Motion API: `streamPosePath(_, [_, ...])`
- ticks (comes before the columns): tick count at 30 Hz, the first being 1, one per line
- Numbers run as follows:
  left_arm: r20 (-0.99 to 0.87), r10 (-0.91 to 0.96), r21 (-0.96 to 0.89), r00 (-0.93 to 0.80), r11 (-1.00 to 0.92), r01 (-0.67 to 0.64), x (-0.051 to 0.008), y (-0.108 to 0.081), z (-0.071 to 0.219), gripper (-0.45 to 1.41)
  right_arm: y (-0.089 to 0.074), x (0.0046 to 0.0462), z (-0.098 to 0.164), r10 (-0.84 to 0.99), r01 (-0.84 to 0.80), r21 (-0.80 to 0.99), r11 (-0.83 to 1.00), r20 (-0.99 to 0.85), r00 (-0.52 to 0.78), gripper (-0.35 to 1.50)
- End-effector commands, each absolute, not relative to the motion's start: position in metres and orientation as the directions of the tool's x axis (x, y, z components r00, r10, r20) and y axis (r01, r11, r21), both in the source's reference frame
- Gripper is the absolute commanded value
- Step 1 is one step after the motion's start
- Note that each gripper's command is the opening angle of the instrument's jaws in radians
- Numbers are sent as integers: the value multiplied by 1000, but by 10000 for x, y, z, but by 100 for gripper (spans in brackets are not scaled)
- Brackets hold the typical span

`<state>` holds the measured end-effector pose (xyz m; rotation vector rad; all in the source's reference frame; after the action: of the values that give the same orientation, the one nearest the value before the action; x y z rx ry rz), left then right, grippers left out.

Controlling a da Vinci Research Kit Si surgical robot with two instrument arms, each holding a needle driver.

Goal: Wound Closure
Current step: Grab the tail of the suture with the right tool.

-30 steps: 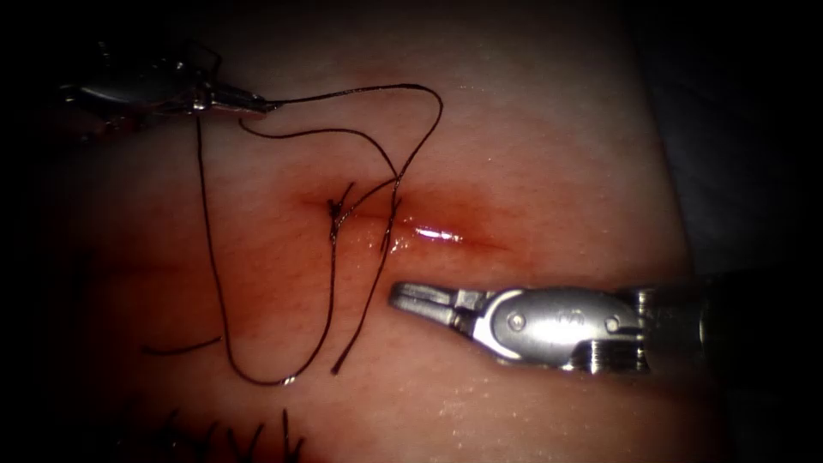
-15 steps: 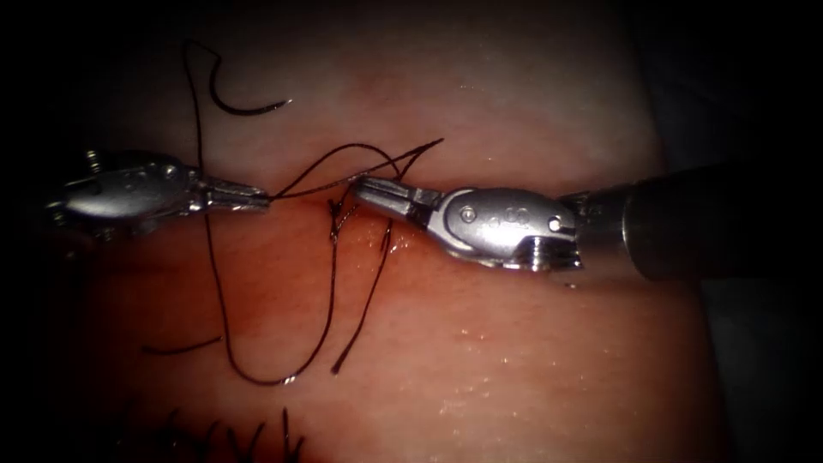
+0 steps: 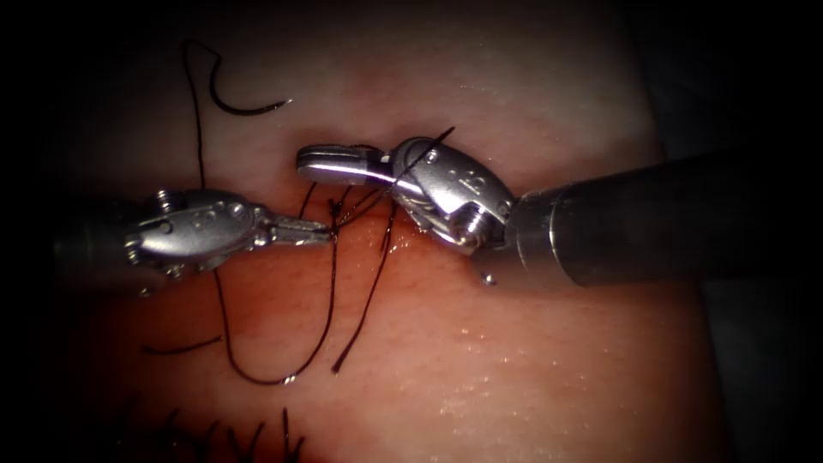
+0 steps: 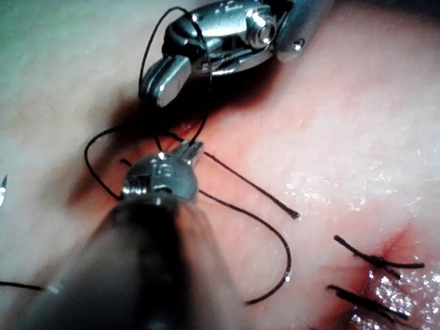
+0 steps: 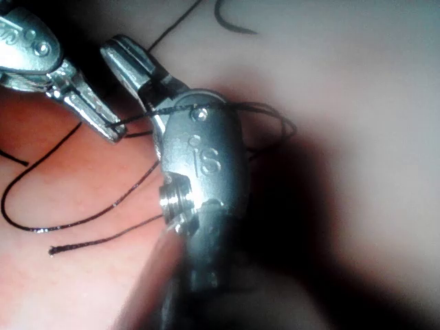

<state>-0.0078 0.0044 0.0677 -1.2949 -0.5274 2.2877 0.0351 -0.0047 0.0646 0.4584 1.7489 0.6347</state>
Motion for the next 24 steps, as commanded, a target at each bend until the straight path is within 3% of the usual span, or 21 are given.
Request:
streamPosePath(1, [-693,560,-538,-454,-821,-192,-83,46,687,-45,-53,357,648,623,72,627,775,-742,-246,-35])
streamPosePath(7, [-687,568,-552,-453,-814,-184,-74,51,706,-45,-61,348,638,651,302,596,744,-748,-129,-35])
streamPosePath(20, [-682,561,-550,-468,-816,-177,-80,41,697,-45,-82,367,628,458,485,544,684,-839,294,-35])
streamPosePath(24, [-683,560,-548,-469,-817,-179,-80,40,698,-45,-98,374,628,391,525,527,668,-850,354,15])
